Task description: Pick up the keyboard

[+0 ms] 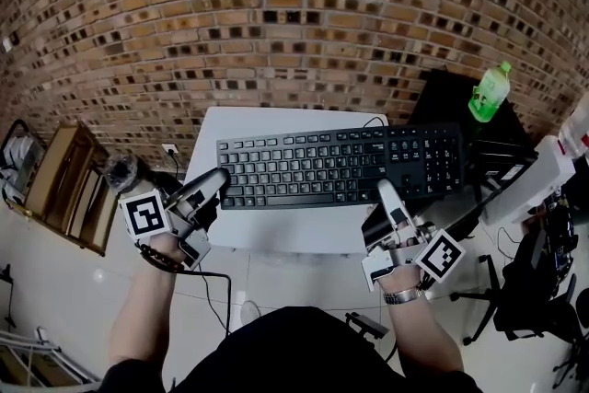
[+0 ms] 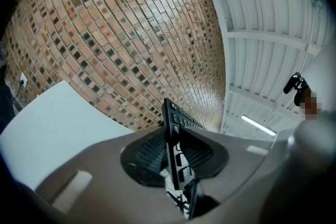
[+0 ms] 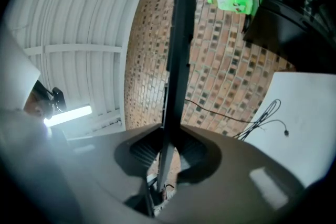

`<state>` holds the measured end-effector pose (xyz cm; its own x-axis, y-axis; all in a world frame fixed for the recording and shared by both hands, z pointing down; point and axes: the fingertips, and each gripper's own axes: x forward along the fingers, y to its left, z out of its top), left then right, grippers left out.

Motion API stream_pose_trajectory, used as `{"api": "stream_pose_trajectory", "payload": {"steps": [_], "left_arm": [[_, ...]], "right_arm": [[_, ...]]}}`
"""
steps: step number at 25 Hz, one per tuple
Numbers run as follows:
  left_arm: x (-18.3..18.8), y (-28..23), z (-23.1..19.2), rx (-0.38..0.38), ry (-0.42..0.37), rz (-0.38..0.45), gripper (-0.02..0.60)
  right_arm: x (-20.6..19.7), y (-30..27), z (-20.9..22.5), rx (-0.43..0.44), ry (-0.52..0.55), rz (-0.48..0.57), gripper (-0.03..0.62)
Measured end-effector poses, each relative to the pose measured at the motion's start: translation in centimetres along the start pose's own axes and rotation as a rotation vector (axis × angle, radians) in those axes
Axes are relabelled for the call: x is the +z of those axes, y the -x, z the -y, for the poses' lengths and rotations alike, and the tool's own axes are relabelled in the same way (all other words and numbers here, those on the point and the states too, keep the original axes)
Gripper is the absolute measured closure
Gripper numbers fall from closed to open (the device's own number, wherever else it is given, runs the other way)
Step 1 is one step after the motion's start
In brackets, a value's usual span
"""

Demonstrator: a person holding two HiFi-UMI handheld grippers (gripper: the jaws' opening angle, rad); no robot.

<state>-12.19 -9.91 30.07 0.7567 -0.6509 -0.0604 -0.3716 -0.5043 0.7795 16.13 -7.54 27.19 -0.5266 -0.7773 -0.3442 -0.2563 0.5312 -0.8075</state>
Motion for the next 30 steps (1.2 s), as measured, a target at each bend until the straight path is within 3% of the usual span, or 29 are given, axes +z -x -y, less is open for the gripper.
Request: {"api": "stream_pose_trajectory", "payload": {"steps": [12,30], "left_arm": [[1.3,4.5,1.5,-0.016,-0.01,0.006,0.495],[0.8,5.0,0.3,-0.031,-0.002,0.007,0.495]], "right_arm": [[-3.4,0.1,-3.9,0.008,0.02,0.004,0.519],[-4.6,0.4,-3.2,0.001,0.041,0.0,0.519]]}}
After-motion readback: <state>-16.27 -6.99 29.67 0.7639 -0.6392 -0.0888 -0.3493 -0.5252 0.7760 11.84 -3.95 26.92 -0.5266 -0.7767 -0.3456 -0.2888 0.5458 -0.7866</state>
